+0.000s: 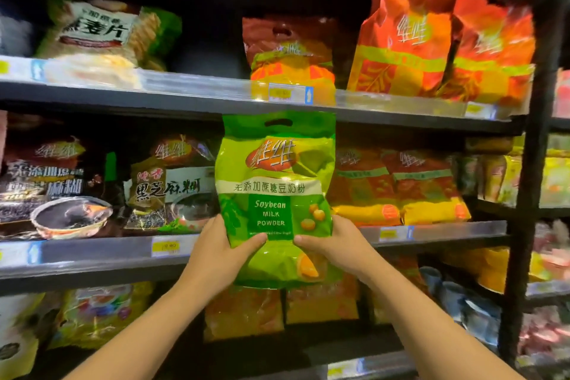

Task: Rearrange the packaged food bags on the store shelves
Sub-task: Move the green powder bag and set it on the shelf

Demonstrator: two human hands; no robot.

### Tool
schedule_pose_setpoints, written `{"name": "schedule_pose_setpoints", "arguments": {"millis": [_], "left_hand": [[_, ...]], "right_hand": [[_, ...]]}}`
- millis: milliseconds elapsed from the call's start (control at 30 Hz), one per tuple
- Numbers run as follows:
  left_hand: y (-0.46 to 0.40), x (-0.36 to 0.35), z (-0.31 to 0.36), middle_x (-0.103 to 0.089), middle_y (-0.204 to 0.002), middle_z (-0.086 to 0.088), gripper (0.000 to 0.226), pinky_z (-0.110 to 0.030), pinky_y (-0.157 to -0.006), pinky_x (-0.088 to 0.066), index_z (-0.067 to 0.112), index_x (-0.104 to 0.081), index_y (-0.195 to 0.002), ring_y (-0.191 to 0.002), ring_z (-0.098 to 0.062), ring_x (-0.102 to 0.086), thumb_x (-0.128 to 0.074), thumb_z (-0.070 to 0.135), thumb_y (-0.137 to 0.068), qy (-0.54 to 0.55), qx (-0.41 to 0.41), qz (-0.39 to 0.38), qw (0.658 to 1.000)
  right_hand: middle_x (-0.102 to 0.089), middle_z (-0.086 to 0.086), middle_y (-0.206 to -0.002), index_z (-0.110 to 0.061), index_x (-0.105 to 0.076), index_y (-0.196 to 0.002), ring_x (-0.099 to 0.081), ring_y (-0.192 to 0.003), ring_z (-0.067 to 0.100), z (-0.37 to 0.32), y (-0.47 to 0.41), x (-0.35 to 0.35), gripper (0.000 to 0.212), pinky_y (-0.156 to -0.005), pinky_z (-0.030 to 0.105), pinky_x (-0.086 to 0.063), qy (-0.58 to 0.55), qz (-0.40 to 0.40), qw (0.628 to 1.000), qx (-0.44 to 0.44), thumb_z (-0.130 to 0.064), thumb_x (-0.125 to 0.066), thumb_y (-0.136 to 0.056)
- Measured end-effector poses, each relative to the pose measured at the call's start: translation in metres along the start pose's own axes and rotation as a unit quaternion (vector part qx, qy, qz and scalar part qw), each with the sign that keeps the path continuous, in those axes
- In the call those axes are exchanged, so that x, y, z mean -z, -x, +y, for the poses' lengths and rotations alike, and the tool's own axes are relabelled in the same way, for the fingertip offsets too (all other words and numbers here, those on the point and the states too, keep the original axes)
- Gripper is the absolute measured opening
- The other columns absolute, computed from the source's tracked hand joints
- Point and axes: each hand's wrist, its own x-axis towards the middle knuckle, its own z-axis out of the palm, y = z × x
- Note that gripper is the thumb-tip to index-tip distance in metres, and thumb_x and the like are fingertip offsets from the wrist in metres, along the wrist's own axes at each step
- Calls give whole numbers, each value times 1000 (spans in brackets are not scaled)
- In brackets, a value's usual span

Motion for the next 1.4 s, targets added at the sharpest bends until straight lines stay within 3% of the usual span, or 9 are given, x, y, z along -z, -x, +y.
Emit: {"name": "schedule_pose_setpoints", "arguments": {"millis": [167,333,467,533,700,867,1067,1267,1400], "left_hand": [[-37,-21,16,-66,-122,5,49,-45,-100,-51,30,-63,-128,-115,-15,-61,-78,49,-85,-20,9,33,999],[-63,-34,23,-67,-120,3,45,-44,-100,-51,30,-66,-125,-114,-15,-62,-78,46,-85,-39,14,57,998],[-76,-46,20,-67,-120,1,45,-45,-100,-51,27,-65,-126,-117,-17,-61,-78,43,-86,-48,15,60,997],[-83,-49,16,-66,-121,1,47,-46,-101,-51,28,-64,-127,-118,-17,-60,-78,44,-86,-47,22,66,996],[-101,-51,7,-65,-126,0,51,-48,-105,-49,28,-60,-133,-123,-19,-58,-78,43,-87,-49,23,58,997],[-120,-50,-1,-61,-130,-6,59,-49,-108,-47,20,-57,-135,-126,-24,-57,-80,43,-86,-57,47,37,997],[-132,-61,-7,-39,-137,-12,82,-45,-115,-36,9,-38,-140,-136,-28,-37,-74,57,-85,-134,99,22,986],[-140,-58,-7,-17,-162,-19,118,-48,-122,-28,1,-7,-159,-151,-36,-22,-68,68,-83,-166,136,-35,976],[-143,-55,-11,-27,-156,-17,115,-47,-115,-34,2,-16,-156,-145,-34,-31,-65,74,-81,-196,138,-58,969]], "right_hand": [[-82,-6,-102,-15,-77,-110,-78,-97,15,7,-49,32,25,-84,31,-64,-12,-39,999,15,-19,-86,-87],[-81,10,-105,-5,-74,-111,-77,-98,33,21,-89,41,29,-91,50,-62,-40,-53,998,16,-14,-86,-85],[-82,-1,-100,-7,-72,-103,-79,-98,19,36,-115,46,27,-75,22,-62,-66,-62,995,28,-11,-88,-82],[-80,-8,-91,-14,-70,-98,-77,-92,12,39,-126,45,26,-72,17,-58,-51,-57,996,50,-13,-89,-81],[-77,-8,-93,-23,-68,-91,-75,-95,14,43,-148,41,26,-94,43,-59,-19,-35,996,74,-19,-91,-81],[-79,-6,-104,-21,-69,-102,-75,-101,16,50,-163,35,32,-97,47,-59,-12,-13,998,64,-26,-92,-79],[-74,-13,-106,-25,-63,-102,-72,-102,11,65,-178,34,44,-81,32,-57,25,17,999,38,-41,-93,-75],[-73,-16,-101,-25,-64,-103,-71,-95,3,74,-179,34,45,-74,26,-55,35,22,998,37,-44,-93,-74],[-75,-15,-104,-21,-67,-119,-72,-96,4,71,-175,33,51,-71,20,-57,5,7,1000,25,-35,-92,-77]]}}
